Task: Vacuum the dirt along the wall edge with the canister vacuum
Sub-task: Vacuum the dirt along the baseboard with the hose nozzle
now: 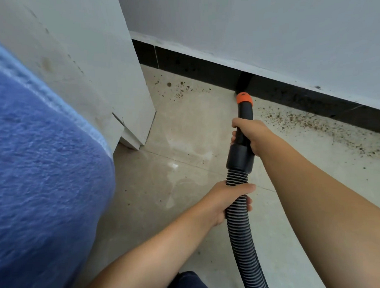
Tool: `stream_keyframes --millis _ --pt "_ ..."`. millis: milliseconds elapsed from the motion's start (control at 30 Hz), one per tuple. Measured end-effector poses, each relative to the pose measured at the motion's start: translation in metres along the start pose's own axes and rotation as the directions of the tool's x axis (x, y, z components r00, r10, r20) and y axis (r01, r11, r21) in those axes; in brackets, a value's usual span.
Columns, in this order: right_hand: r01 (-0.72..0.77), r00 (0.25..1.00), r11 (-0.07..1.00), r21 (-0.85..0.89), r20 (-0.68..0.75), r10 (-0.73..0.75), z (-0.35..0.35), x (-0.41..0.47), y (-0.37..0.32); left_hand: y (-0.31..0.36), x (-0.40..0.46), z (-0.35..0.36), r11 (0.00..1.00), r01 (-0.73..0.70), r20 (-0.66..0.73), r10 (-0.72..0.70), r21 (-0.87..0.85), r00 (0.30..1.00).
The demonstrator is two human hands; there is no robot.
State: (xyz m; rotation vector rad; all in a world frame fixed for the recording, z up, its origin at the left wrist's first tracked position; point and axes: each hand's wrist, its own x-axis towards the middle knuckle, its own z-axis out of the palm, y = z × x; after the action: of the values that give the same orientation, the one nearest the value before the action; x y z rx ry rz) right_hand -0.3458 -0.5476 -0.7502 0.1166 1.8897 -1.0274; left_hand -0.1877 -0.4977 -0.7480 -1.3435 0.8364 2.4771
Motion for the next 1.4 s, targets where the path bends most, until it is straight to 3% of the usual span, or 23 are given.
stream_keyframes --millis 500,833,1400 --pt "0.088 0.904 0.935 -0.345 0.423 0.071 0.071 -0.014 -0.022 -0.007 -0.006 -0.003 0.960 -0.137 -0.157 0.100 -0.243 0.983" --pt "0.097 0.963 0.966 -0.240 0.268 -0.030 0.083 -0.003 -0.035 0.016 -0.003 -0.029 0.962 -0.111 -0.148 0.075 -0.248 0.986" --pt "0.165 0.896 0.914 -0.372 0.443 0.019 0.118 0.001 -0.045 0.023 0.002 -0.037 0.928 -0.174 -0.214 0.106 -0.330 0.971"
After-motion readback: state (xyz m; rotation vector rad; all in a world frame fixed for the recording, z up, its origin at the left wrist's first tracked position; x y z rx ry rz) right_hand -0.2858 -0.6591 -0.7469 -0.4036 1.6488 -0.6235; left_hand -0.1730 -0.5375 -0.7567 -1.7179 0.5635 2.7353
